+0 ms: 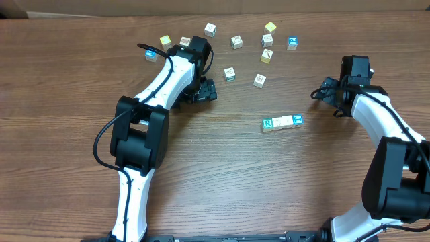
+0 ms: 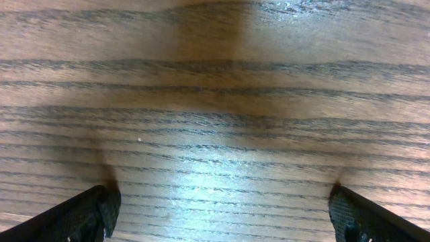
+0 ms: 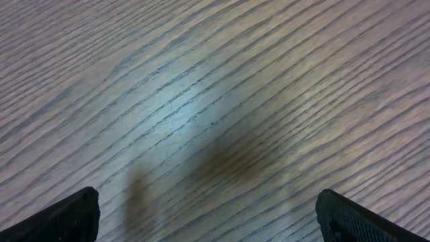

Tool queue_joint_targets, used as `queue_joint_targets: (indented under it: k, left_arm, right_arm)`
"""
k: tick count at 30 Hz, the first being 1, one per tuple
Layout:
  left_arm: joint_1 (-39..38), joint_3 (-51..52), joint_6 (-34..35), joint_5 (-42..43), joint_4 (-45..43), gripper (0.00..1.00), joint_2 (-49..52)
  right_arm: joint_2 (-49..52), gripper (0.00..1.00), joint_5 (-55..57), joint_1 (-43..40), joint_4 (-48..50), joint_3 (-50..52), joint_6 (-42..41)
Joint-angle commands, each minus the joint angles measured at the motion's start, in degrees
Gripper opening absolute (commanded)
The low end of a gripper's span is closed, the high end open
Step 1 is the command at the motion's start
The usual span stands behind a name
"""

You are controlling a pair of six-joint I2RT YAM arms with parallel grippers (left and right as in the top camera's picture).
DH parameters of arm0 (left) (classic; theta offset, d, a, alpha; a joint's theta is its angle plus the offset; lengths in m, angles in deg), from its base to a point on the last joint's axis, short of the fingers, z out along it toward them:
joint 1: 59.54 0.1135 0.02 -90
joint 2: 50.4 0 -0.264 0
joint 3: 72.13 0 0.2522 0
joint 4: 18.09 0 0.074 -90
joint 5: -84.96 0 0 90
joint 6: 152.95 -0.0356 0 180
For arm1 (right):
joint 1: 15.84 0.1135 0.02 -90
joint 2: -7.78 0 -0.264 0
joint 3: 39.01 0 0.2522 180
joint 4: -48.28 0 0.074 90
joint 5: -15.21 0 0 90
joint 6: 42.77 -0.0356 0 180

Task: Form a horizontal line

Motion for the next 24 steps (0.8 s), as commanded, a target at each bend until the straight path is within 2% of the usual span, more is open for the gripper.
queue_joint_targets:
  k: [1, 11, 24]
  left_arm:
    - [0.24, 0.35, -0.26, -1.55, -0.52, 1.0, 0.57]
    - [0.24, 0.35, -0.26, -1.55, -0.52, 1.0, -2.64]
    - [0.24, 0.35, -0.26, -1.55, -0.5, 1.0, -20.22]
  right_arm:
    - [-0.07, 1.0, 0.33, -0.09, 0.37, -0.74, 0.04]
    - [-0.07, 1.0, 0.33, -0.09, 0.37, -0.74, 0.04]
    - [-0.07, 1.0, 0.33, -0.09, 0.37, -0.74, 0.07]
